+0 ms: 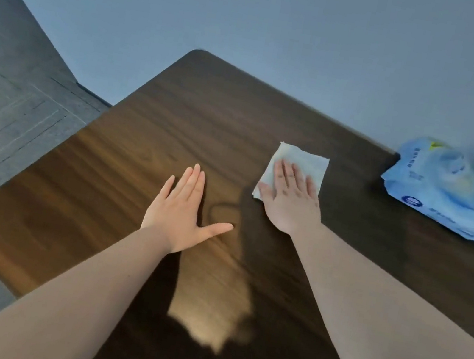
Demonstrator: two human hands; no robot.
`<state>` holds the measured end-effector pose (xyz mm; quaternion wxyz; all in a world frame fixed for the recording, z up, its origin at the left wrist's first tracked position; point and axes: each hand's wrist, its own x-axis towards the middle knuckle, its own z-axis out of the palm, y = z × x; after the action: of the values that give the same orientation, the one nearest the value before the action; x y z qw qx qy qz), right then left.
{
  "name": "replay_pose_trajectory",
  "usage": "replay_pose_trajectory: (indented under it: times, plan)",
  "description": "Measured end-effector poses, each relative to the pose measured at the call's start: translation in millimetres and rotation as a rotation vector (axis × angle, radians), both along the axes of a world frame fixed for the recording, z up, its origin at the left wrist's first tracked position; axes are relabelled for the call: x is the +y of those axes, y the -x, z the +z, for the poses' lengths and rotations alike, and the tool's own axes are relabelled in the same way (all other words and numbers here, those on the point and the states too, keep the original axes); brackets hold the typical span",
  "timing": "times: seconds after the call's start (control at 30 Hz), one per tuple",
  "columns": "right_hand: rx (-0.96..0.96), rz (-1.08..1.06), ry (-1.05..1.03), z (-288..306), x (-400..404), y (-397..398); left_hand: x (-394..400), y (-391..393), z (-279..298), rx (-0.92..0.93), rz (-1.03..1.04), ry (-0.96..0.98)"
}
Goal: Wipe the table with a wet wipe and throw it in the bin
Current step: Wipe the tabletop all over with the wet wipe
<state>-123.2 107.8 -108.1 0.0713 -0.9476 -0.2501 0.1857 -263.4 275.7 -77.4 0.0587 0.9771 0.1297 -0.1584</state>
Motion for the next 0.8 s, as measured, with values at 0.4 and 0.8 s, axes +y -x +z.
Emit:
replay_pose_trajectory:
  times: [0.4, 0.8]
  plan:
    - [0.030, -0.629, 0.142, 8, -392, 42, -250, -77, -3, 0.000, -0.508, 0.056]
    - [0.046, -0.986, 0.187, 12, -591, 102, -441, -99, -11, 0.054, -0.731, 0.040]
